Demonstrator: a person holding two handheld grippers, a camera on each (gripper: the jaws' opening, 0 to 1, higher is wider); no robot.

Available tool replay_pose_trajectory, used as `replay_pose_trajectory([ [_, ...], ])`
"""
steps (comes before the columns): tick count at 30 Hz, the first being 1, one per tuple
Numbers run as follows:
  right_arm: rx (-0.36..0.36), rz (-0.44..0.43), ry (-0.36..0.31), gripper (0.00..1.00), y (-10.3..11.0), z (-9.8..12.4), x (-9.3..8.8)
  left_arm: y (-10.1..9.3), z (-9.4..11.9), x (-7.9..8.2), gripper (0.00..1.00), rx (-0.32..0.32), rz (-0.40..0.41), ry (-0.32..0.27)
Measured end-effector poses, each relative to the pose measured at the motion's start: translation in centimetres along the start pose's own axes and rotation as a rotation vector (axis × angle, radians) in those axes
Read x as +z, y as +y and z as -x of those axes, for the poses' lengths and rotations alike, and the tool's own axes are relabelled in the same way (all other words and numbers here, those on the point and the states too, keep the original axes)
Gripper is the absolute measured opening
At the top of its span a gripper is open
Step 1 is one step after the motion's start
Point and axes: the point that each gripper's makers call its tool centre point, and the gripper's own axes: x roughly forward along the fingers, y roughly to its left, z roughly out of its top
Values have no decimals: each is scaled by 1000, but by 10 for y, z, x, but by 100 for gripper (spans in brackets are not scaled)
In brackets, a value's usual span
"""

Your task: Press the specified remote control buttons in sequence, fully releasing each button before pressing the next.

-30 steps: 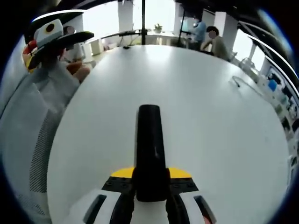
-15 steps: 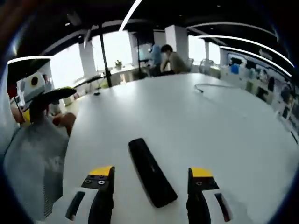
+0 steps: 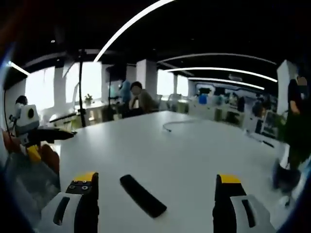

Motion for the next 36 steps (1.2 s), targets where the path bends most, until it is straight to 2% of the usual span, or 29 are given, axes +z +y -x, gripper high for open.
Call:
replay_pose_trajectory([
  [11,-123,-31,-61,99,8,45,9,-1,1,1,83,-3,-7,-4],
  [13,-181,-51,-64,99,6,59,7,-1,1,1,83,0,-10,-5],
  [15,-260,-62,-96,99,2,76,8,0,2,1,83,7,-11,-5],
  [20,-323,-42,-68,99,0,102,-1,0,2,3,83,6,-12,-13],
  [24,-365,-28,-86,99,-5,119,-8,-1,3,2,83,5,-17,-11],
  [27,-382,-47,-91,99,-9,124,-19,-2,3,2,83,3,-16,-10],
  [30,-389,-27,-73,99,-13,121,-23,-3,2,0,83,0,-24,2],
  [36,-398,-28,-85,99,-18,125,-28,-3,3,-1,83,2,-18,5],
])
